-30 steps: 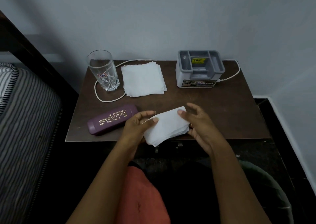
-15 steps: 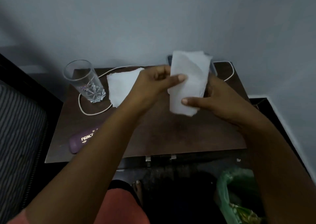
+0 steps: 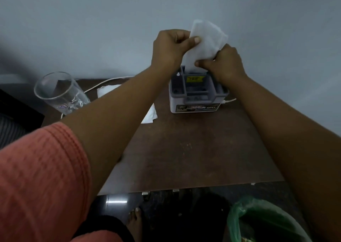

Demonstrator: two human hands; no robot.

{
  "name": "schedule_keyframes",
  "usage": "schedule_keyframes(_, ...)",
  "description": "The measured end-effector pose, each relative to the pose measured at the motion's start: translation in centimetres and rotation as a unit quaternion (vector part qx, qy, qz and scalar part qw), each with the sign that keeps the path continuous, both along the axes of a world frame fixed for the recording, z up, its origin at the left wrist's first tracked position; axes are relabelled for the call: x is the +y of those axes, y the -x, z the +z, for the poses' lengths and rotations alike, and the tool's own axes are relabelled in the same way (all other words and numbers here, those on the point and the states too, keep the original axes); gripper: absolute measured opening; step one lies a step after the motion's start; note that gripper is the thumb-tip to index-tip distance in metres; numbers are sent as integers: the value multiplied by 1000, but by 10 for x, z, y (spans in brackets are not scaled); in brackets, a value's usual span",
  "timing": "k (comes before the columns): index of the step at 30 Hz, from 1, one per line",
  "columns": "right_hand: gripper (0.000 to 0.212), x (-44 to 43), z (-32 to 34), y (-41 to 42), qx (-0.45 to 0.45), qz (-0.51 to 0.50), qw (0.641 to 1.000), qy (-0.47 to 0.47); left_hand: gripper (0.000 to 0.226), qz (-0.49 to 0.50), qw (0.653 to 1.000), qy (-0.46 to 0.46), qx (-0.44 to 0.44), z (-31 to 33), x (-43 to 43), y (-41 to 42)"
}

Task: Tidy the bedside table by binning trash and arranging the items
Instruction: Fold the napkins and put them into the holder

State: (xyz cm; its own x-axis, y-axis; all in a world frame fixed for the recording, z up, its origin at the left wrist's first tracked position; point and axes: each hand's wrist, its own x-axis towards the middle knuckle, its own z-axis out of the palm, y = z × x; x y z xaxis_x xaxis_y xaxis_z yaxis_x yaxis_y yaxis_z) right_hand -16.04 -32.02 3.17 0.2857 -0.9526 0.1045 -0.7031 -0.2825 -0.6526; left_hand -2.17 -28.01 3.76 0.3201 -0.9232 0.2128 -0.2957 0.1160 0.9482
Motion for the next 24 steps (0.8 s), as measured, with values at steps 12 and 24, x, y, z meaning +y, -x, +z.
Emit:
schedule_keyframes(12, 66, -13, -11, 5, -79, 58, 992, -75, 17, 10, 1000, -7, 14, -26, -5, -14)
schedule_keyframes(24, 25, -14, -25, 7, -126, 21, 989, -69, 19, 43, 998, -46, -23, -35, 4, -13)
